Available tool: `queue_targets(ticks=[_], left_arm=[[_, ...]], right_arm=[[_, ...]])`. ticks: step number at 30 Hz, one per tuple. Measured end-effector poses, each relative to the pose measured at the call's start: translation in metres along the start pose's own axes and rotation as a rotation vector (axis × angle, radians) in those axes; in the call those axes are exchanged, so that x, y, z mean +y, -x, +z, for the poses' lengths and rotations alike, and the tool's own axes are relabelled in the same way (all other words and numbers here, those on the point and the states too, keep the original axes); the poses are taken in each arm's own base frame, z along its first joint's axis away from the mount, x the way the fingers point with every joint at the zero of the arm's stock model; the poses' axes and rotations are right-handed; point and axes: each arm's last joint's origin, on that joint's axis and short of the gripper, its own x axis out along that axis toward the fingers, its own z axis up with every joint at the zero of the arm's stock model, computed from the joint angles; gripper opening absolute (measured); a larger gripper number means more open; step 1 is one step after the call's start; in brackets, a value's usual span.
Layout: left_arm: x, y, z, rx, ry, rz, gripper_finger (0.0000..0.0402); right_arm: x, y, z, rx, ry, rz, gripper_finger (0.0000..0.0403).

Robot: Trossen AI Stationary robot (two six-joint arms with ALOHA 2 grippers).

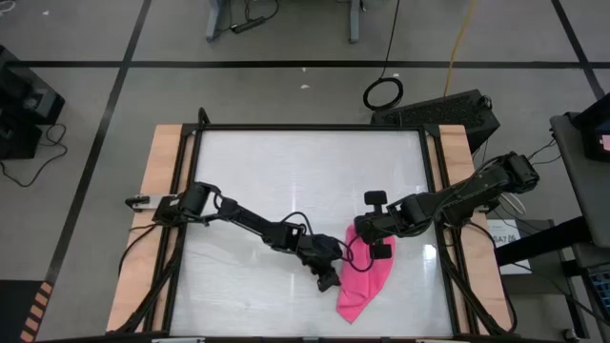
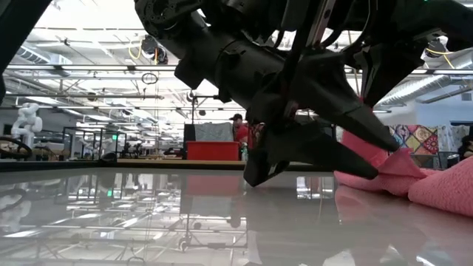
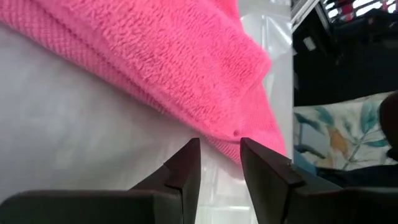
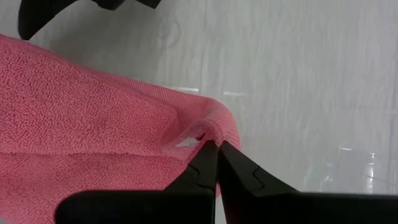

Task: Roll towel
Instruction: Fold the pink towel

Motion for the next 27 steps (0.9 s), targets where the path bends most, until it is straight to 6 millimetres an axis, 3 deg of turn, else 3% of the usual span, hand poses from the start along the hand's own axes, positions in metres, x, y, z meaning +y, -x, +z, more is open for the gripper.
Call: queue_targets(ticks=[18,27], left_arm=[[0.005,0.003,0.007,-0.003,0.014,-0.014,0.0121],[0.01,0.004,0.005,0.049,0.063,0.005,0.0185]], right_arm=[[0.0,0.0,0.0,-0.001,0.001,0.0,0.0],[0.0,0.0,0.0,0.002,0.005,-0.001,0.0]])
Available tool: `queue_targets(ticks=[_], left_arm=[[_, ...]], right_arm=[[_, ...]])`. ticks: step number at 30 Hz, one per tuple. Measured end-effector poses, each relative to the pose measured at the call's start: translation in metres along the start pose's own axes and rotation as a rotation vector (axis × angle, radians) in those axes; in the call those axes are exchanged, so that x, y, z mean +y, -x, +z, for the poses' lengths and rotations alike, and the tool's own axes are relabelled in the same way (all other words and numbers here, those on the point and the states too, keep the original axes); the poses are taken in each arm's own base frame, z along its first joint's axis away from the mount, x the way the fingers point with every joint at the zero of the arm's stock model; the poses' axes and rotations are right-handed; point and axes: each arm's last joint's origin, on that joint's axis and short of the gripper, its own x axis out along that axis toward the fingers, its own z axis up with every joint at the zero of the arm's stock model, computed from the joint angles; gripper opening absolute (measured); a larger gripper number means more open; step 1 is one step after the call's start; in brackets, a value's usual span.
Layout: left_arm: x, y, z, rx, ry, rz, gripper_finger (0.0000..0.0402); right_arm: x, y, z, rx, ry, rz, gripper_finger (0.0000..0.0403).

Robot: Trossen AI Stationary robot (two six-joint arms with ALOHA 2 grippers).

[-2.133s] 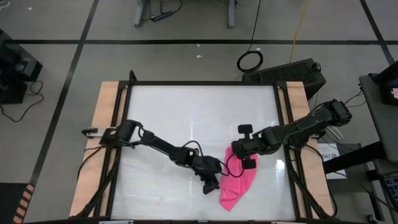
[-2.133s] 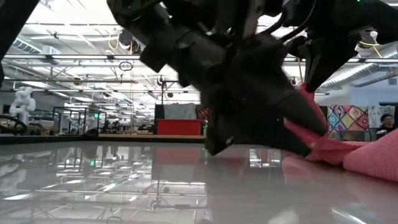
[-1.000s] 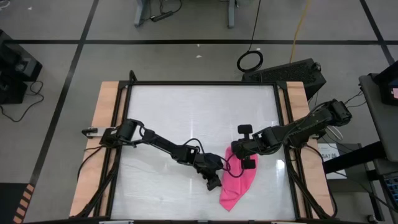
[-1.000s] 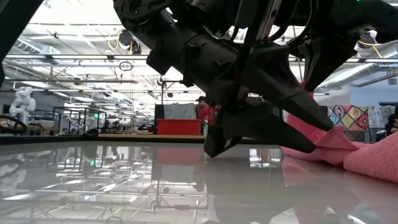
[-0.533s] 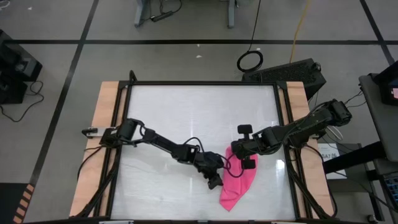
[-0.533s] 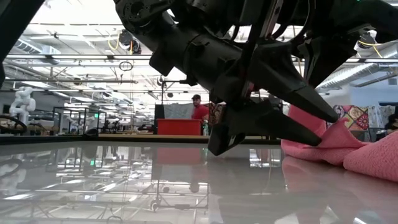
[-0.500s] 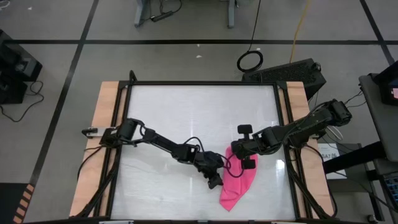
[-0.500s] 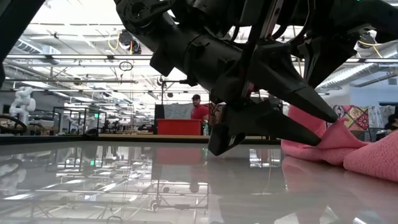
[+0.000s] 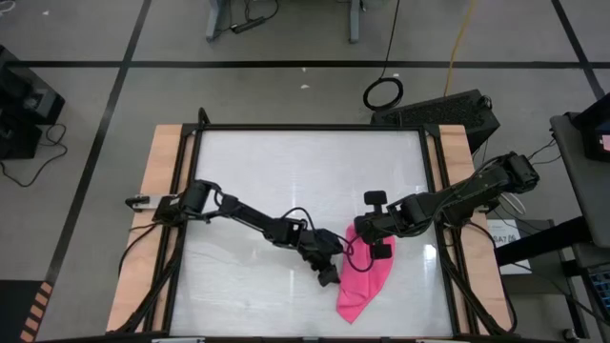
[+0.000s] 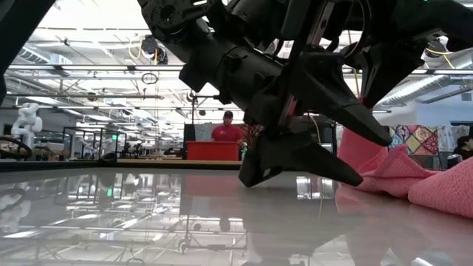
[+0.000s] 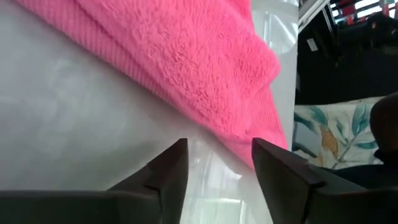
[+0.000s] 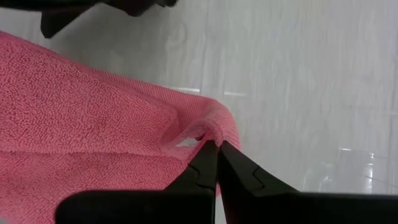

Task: Roll towel
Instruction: Fold the pink towel

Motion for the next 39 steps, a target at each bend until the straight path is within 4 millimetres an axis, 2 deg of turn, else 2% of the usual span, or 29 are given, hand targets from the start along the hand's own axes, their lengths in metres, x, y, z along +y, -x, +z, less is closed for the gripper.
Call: queue_targets(ticks=[14,19,24,30,34,39], left_arm=[[-0.004,0.0,0.003,-0.018,0.031,-0.023,0.0158],[0.0,-0.008,0.002,-0.005,0.039,-0.02,0.0157],[-0.009,-0.018,0.011,-0.007,0.008,-0.042,0.0157],[-0.008,-0.016,0.011,0.07,-0.026,0.05,0.0153],[-0.007,-0.016,0.01,0.081,-0.026,0.064,0.0131],[-0.007,-0.015,0.012,0.057,-0.055,0.066,0.0085]], right_arm=[[0.0,0.0,0.0,0.0,0.008,-0.002,0.0],[0.0,0.0,0.0,-0.003,0.007,-0.002,0.0],[-0.001,0.0,0.0,-0.007,0.005,-0.023,0.0],[0.0,0.0,0.0,0.0,0.005,-0.023,0.0],[0.0,0.0,0.0,-0.001,0.004,-0.023,0.0],[0.0,0.0,0.0,-0.005,0.003,-0.022,0.0]])
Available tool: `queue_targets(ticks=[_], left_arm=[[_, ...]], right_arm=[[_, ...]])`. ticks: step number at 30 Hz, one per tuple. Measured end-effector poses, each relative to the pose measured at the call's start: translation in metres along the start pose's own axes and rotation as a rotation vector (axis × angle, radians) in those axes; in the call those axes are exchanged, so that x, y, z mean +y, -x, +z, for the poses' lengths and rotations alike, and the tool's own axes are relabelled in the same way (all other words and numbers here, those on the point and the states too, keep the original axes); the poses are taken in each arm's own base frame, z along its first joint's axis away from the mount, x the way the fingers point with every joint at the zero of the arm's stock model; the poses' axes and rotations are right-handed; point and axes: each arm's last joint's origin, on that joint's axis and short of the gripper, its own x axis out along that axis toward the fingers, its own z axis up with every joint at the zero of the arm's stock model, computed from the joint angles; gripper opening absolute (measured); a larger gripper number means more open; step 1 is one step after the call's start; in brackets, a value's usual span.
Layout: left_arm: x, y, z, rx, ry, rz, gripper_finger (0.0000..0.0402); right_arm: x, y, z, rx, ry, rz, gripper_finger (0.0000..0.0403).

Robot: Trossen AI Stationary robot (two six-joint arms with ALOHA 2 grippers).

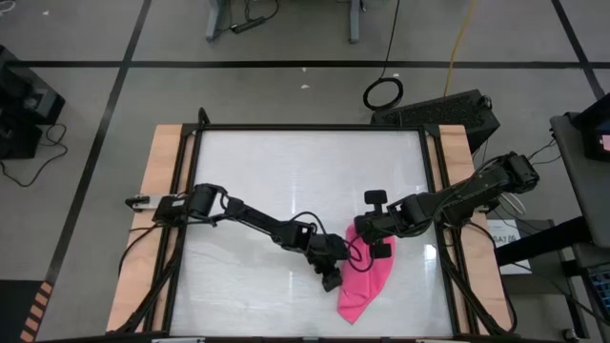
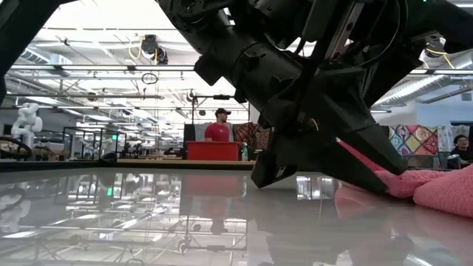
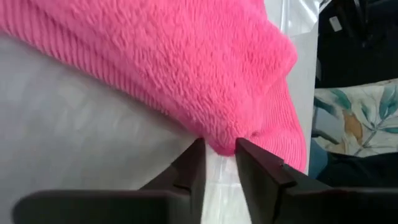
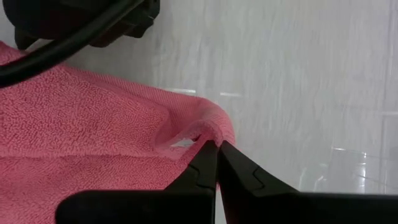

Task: Roll towel
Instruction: Fold the pink towel

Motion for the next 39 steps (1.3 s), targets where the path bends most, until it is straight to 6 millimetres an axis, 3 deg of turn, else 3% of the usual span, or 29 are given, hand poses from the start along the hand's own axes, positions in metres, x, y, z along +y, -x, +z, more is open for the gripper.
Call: queue_targets(ticks=[4,13,21,24,32,35,39], left_arm=[[-0.001,0.0,0.002,-0.022,-0.012,-0.016,0.0049],[-0.002,0.001,0.001,0.012,-0.089,-0.034,0.001],[-0.015,0.028,0.008,-0.003,-0.202,0.035,0.0009],[-0.015,0.023,0.002,0.006,-0.188,0.057,0.0041],[0.001,0.008,0.006,-0.021,-0.087,0.011,0.0199],[0.005,0.001,0.007,-0.024,-0.054,-0.034,0.0218],[0.005,-0.001,0.008,-0.031,-0.043,-0.055,0.0205]], right_arm=[[0.0,0.0,0.0,0.0,-0.002,0.0,0.0],[0.0,0.0,0.0,0.001,-0.002,0.0,0.0],[0.0,0.0,0.0,0.004,-0.001,0.004,0.0],[0.0,0.0,0.0,0.004,-0.001,0.004,0.0],[0.0,0.0,0.0,0.002,-0.002,0.003,0.0],[0.0,0.0,0.0,0.001,-0.002,0.003,0.0],[0.0,0.0,0.0,0.001,-0.007,0.001,0.0]])
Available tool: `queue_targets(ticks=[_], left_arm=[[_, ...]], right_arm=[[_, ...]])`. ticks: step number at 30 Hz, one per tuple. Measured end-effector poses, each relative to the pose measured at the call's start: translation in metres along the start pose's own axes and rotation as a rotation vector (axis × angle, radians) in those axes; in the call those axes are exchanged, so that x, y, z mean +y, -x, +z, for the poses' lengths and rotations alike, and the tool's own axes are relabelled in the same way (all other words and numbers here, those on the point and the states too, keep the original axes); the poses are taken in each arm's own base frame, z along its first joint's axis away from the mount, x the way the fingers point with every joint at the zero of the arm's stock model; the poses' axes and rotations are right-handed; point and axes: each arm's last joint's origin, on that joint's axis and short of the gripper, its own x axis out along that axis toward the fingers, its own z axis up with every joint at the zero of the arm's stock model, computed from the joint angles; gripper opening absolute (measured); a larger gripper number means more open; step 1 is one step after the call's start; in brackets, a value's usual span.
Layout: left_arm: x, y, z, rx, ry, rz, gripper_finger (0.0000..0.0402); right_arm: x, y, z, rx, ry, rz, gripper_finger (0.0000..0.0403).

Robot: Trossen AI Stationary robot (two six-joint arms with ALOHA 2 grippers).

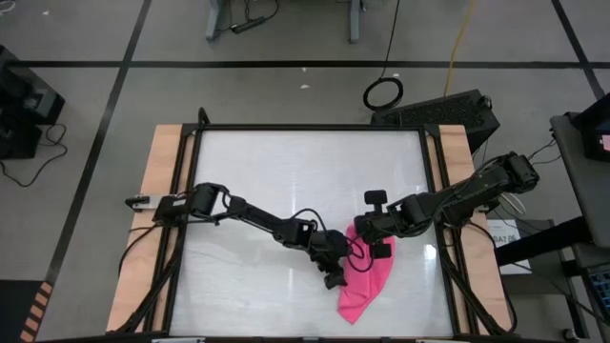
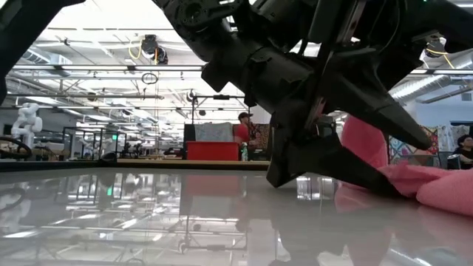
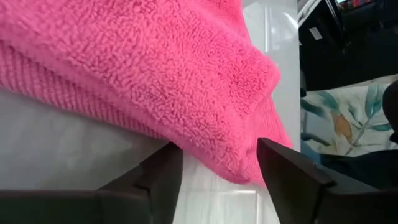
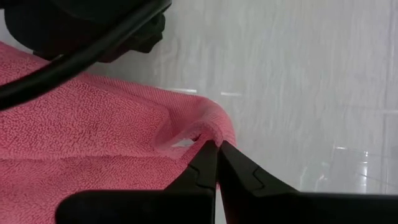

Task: Roll towel
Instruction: Fold the pink towel

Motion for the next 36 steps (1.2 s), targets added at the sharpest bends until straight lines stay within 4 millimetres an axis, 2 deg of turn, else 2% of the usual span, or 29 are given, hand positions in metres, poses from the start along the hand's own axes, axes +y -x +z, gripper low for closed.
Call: queue_targets(ticks=[4,10,15,18,22,28,32,36], left_arm=[[0.002,0.0,0.001,-0.009,-0.019,0.01,0.0153],[0.002,0.0,0.001,-0.009,-0.099,-0.001,0.002],[-0.003,0.001,0.005,0.041,-0.128,-0.044,0.0006],[-0.014,0.012,0.008,0.091,-0.167,-0.04,0.0004],[-0.036,0.041,0.01,0.182,-0.26,0.057,0.0002],[-0.078,0.107,0.003,0.254,-0.44,0.404,0.0001],[-0.104,0.152,-0.007,0.23,-0.531,0.625,0.0001],[-0.128,0.192,-0.017,0.167,-0.584,0.736,0.0001]], right_arm=[[0.0,0.0,0.0,-0.001,0.001,-0.001,0.0],[0.0,0.0,0.0,-0.005,0.002,0.0,0.0],[0.0,0.0,0.0,-0.004,0.002,-0.001,0.0],[0.0,0.0,0.0,0.002,0.006,-0.002,0.0],[0.0,0.0,-0.001,0.013,0.014,-0.004,0.0],[-0.002,0.006,-0.001,-0.022,0.016,-0.001,0.0],[-0.008,0.025,0.003,-0.154,-0.011,-0.004,0.0],[-0.015,0.053,0.003,-0.327,-0.055,0.015,0.0]])
